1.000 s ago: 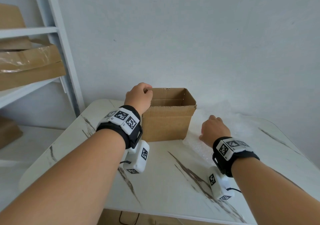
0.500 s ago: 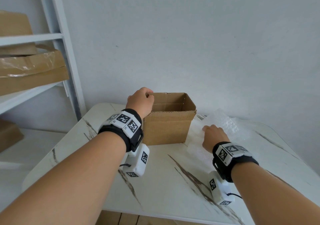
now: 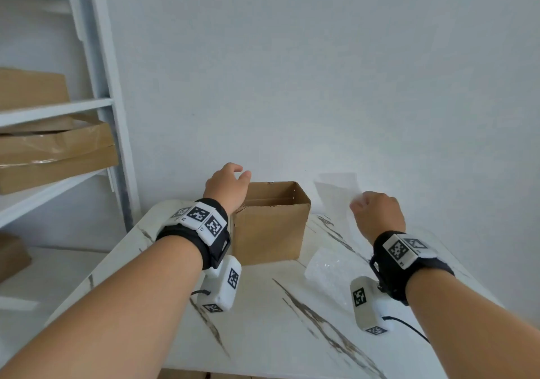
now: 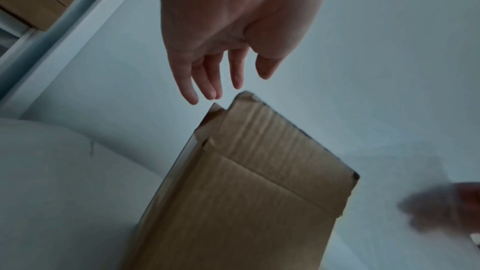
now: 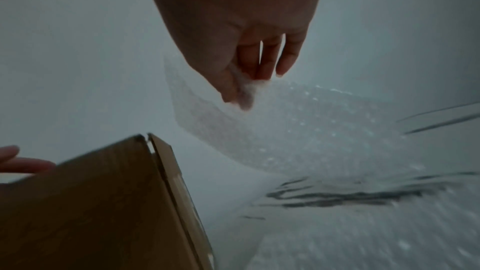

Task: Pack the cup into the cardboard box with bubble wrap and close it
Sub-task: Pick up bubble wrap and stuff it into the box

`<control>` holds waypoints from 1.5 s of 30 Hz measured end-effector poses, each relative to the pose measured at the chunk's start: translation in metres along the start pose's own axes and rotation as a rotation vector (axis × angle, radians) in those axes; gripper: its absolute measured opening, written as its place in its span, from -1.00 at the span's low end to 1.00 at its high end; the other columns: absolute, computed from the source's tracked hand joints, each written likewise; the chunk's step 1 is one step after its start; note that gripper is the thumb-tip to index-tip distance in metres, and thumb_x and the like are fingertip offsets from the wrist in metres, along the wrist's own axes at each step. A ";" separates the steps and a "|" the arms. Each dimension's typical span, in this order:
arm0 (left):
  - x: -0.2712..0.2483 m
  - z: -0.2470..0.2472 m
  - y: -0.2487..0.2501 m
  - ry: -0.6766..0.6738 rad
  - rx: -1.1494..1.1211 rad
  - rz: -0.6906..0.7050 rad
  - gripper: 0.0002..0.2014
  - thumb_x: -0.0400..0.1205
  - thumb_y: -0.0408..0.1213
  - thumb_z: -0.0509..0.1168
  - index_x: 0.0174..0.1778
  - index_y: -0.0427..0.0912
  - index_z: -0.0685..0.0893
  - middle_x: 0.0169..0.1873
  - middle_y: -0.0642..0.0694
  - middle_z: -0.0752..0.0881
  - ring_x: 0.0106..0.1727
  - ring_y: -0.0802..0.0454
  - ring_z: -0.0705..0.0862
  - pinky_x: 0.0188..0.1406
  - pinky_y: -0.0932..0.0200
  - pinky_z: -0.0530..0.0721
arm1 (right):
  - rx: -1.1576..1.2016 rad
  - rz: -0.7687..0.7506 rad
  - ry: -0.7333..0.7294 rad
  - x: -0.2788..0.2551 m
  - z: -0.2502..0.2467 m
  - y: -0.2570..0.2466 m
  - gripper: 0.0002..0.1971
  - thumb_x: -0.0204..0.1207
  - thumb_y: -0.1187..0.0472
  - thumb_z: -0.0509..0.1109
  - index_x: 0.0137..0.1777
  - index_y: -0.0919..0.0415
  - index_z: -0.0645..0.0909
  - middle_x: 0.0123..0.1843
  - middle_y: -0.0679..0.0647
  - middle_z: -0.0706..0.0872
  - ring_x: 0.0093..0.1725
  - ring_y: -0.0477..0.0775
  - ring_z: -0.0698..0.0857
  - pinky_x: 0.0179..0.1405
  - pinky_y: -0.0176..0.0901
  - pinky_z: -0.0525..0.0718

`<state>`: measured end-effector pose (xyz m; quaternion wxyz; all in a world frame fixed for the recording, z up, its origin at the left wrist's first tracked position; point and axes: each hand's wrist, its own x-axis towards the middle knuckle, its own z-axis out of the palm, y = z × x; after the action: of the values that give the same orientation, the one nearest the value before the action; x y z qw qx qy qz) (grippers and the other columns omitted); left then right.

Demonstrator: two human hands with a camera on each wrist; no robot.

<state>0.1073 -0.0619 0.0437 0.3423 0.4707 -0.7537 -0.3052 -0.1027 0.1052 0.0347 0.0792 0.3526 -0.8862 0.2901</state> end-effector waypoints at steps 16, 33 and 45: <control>-0.047 -0.030 0.086 -0.416 -0.506 0.114 -0.55 0.51 0.00 0.44 0.28 -0.11 0.66 0.21 -0.05 0.74 0.26 0.01 0.68 0.35 0.02 0.60 | 1.035 -0.076 -0.268 -0.013 -0.079 -0.067 -0.82 0.61 0.43 0.25 -0.06 0.24 0.68 -0.27 0.10 0.71 -0.31 0.06 0.72 -0.30 -0.14 0.71; -0.047 -0.030 0.073 -0.096 -0.555 0.151 -0.22 0.59 -0.28 0.39 0.63 0.23 0.13 0.55 -0.06 0.35 0.38 0.06 0.46 0.23 0.13 0.58 | 0.869 -0.331 -0.382 -0.029 -0.071 -0.078 -0.14 0.41 0.38 0.52 0.49 -0.45 0.29 0.34 0.15 0.60 0.31 0.18 0.64 0.15 -0.04 0.73; -0.047 -0.034 0.065 -0.239 -0.283 0.187 -0.25 0.38 -0.49 0.55 0.50 -0.03 0.52 0.43 -0.04 0.54 0.42 0.02 0.49 0.26 0.27 0.46 | 0.427 -0.322 -0.241 -0.027 -0.057 -0.081 -0.31 0.33 0.41 0.55 0.48 0.06 0.48 -0.29 -0.18 0.46 -0.25 -0.15 0.53 -0.15 -0.29 0.51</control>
<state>0.1176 0.0005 0.1034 0.3400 0.3064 -0.7789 -0.4287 -0.0321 0.1061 0.1093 -0.0575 0.5293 -0.7407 0.4097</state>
